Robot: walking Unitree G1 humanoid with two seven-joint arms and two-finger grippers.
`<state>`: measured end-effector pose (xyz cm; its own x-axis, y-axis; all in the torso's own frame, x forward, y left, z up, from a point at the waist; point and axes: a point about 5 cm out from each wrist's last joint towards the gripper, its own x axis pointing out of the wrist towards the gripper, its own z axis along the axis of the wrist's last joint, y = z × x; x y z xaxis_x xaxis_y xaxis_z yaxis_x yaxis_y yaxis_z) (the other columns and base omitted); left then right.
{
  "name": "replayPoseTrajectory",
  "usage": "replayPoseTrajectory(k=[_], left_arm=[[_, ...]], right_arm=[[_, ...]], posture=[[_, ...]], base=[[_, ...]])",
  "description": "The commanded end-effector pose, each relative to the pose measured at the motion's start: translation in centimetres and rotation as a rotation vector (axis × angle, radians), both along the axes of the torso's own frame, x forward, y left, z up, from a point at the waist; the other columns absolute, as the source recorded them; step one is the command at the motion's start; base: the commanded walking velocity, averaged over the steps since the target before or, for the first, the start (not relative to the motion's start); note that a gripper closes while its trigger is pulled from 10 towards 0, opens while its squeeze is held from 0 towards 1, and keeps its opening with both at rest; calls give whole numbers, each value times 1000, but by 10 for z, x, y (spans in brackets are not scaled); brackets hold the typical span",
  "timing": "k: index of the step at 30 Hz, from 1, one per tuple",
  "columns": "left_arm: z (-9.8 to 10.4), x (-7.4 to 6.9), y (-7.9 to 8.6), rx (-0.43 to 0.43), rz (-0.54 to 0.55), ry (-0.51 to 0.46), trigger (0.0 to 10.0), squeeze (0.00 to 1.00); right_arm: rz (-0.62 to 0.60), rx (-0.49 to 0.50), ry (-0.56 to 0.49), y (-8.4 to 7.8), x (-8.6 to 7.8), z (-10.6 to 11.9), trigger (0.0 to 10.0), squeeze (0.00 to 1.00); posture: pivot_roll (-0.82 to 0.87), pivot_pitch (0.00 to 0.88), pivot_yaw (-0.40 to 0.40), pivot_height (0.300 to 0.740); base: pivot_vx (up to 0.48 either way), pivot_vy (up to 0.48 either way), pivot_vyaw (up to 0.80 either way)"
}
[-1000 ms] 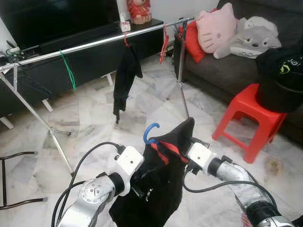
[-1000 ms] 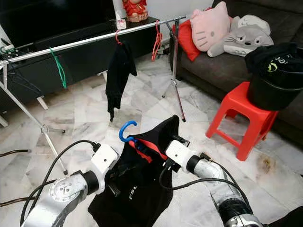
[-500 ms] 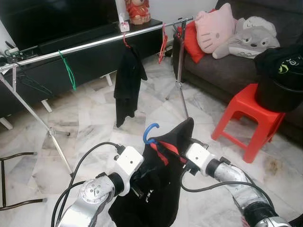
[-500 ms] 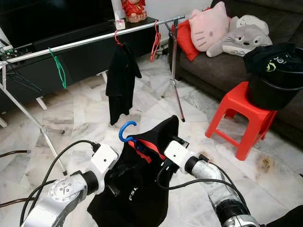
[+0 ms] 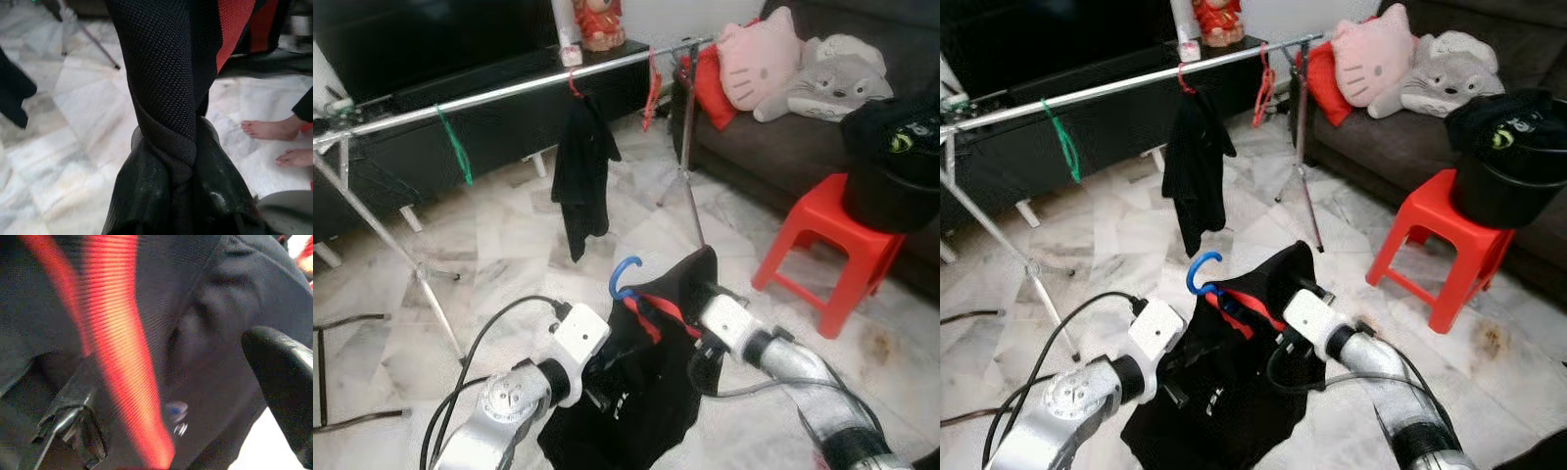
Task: Hang hanger
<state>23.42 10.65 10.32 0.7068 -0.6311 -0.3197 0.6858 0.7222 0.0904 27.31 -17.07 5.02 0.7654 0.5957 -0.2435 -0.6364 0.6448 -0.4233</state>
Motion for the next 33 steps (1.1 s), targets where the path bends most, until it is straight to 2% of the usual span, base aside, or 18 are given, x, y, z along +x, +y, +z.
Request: replayPoseTrajectory(k=[1,4,7,20,21,22,23,33], left_arm=[[4,4,4,-2,19,-33,10000,0],[5,9,5,3,30,-41,10000,0],[5,11,5,2,35,-47,10000,0],[5,13,5,1,44,-58,10000,0],[5,13,5,0,41,-60,10000,0],[5,13,4,0,40,-60,10000,0],[5,13,4,-1,39,-61,10000,0],[5,14,3,-2,33,-65,10000,0]], right_arm=[[-12,43,-29,0,1,8,10000,0],[8,37,14,1,-9,-2,10000,0],[3,31,40,2,-12,-8,10000,0],[-33,7,64,4,-5,-14,10000,0],[-34,7,54,4,-4,-13,5569,0],[-35,8,51,4,-4,-12,5569,0],[-33,9,50,4,-4,-12,0,0],[-19,12,48,7,-2,-13,0,0]], posture=[[-170,0,71,732],[-172,0,74,732],[-172,0,74,732],[-165,0,72,732],[-166,0,72,732],[-166,0,72,732],[-166,0,72,732],[-168,0,73,732]], base=[[0,0,0],[0,0,0],[0,0,0],[0,0,0],[0,0,0],[0,0,0],[0,0,0],[0,0,0]])
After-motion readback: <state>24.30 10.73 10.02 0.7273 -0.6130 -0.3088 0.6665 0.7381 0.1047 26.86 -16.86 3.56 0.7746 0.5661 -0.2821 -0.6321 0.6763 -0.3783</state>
